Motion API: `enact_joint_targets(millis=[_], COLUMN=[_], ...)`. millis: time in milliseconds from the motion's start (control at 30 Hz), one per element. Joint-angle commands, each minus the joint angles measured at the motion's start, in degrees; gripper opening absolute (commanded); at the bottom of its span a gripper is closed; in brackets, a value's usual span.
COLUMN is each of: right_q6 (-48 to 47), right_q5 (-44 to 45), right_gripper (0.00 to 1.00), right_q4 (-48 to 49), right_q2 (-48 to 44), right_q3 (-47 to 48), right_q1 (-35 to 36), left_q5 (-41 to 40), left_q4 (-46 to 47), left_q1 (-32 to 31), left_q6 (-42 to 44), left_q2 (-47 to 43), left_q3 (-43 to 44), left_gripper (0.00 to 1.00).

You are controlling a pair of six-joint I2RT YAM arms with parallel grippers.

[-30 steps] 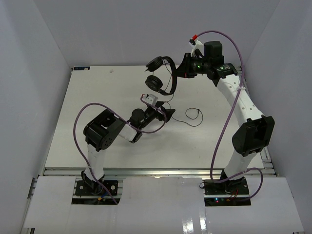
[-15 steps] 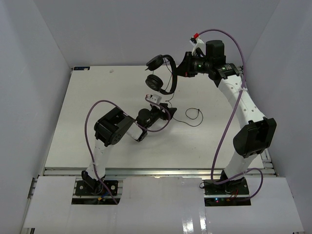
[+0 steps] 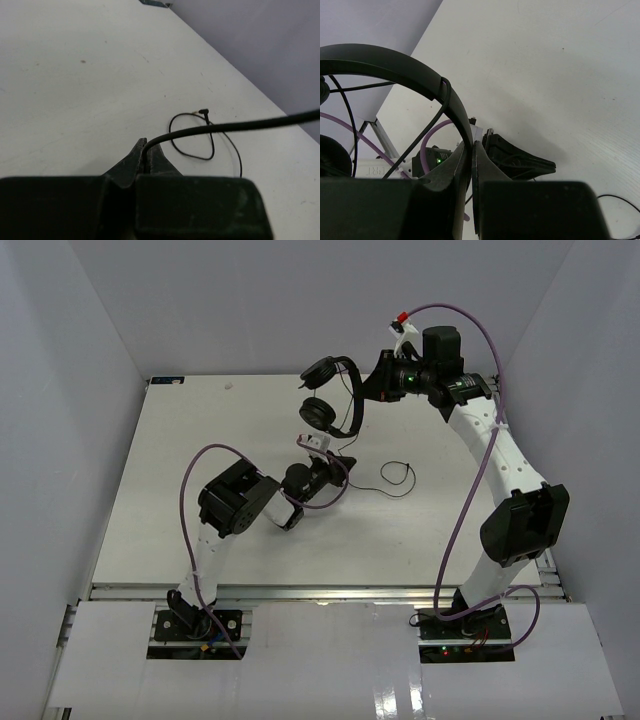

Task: Wrap the headphones

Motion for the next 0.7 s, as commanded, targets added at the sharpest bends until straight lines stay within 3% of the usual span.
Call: enact_joint_targets(millis=[0,267,667], right_q6=[1.01,-1.85,-5.15], right_q5=[-0.78,4.3,9.94], right_gripper=[0.08,0.08,0.08], right_q4=[3.24,1.47,0.25], right_q2=[-3.27,-3.17,0.16], right_q3=[1.06,3.18,4.94], right_q1=[-0.68,-1.21,-1.47], left_q5=[1.92,8.5,26.54], left_q4=[10.52,14.31,6.04], left_q1=[0.41,2.79,2.0], left_q6=[-0.34,1.35,-0.58], left_q2=[-5.78,-16.01,-34.67], left_q3=[-7.25,-20.27,-26.41], left_gripper=[0.0,0.0,0.0])
